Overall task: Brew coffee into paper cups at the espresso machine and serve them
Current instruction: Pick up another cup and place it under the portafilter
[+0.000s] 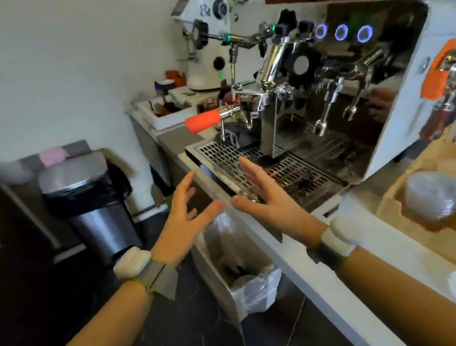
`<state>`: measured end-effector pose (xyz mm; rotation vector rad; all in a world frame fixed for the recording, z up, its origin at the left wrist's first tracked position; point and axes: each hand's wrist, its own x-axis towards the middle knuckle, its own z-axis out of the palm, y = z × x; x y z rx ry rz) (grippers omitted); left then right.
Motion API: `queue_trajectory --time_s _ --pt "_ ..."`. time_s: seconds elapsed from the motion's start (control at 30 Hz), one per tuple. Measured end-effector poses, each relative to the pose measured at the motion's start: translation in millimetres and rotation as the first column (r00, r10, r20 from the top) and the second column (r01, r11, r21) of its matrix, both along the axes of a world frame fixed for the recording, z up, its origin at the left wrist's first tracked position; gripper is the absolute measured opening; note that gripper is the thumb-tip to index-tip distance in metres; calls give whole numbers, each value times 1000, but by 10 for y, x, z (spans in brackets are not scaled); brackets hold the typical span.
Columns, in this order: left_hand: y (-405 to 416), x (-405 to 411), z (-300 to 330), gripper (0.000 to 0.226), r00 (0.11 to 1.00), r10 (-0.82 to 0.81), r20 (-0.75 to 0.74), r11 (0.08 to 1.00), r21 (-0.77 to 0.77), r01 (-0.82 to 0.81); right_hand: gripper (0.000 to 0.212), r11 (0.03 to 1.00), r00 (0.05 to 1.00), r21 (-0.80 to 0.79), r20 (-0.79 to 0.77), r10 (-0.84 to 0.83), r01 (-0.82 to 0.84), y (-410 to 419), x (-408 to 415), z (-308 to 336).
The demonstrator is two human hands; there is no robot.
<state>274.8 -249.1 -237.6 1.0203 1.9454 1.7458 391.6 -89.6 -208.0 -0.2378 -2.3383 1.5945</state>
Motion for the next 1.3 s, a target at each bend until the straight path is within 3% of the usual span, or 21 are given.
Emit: queue_trajectory --time_s 0.23,0.63,0.8,0.93,1.07,1.3 --pt "58 -1022 11 70 994 110 8 992 58 -111 79 991 994 69 5 112 -112 -60 -1114 35" --pt "296 -2165 43 70 990 133 35 990 31 -134 77 989 995 110 44 91 -95 112 -2194 -15" --pt "470 -2680 -32 60 999 28 31 1000 -8 -27 79 999 998 48 59 -16 14 116 -2485 -105" --pt "697 -3102 -115 67 994 -100 54 995 -15 101 78 993 991 13 52 -120 119 124 -2687 -153" --pt "881 -3597 -98 65 958 -284 33 957 -56 285 81 930 931 45 18 -365 364 88 -3042 -194" --pt "1001 -4159 -7 72 905 -425 5 901 -94 424 81 845 845 19 25 -534 534 98 -3486 -239"
